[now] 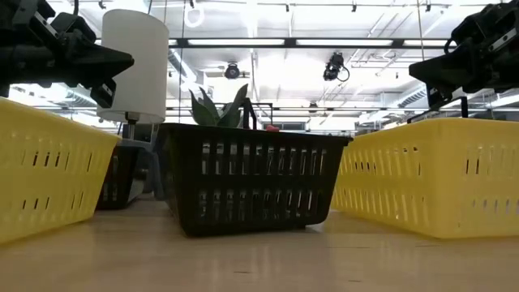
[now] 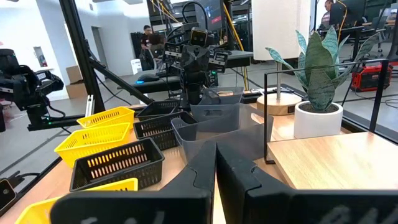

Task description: Stack baskets on shelf by color

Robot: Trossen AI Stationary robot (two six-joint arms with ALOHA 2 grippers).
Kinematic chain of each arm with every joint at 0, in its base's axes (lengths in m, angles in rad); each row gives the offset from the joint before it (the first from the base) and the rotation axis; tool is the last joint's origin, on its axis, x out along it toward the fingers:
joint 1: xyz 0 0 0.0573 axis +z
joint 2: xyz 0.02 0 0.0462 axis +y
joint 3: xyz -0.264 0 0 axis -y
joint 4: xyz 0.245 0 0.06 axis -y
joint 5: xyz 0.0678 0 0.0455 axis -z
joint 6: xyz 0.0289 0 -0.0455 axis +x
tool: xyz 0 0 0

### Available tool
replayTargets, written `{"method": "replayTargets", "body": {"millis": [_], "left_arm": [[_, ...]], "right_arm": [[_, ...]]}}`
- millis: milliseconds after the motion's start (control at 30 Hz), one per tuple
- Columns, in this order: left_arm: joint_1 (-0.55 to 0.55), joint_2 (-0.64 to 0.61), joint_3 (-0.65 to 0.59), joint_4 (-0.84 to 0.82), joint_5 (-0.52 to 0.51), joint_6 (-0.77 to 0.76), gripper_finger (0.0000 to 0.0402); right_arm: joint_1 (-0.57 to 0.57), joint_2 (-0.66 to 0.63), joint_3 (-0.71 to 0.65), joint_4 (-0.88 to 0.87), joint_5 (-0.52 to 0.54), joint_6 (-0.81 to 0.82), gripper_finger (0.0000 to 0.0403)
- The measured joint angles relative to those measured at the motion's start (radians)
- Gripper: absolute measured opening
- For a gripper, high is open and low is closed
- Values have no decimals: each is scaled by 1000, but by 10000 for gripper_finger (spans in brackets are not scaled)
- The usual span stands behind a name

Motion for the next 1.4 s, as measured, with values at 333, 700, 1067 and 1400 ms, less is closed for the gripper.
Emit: {"method": "replayTargets", "body": {"millis": [333, 700, 1067, 1400], "left_arm": [[0, 0, 0, 84, -88, -149, 28], [0, 0, 0, 189, -232, -746, 30], [-8, 2, 20, 404, -377, -964, 24], [-86, 185, 342, 293, -390, -694, 14]], "right_arm": [[0, 0, 0, 0, 0, 0, 19], [0, 0, 0, 0, 0, 0, 19], [0, 0, 0, 0, 0, 0, 19], [0, 0, 0, 0, 0, 0, 19]]}}
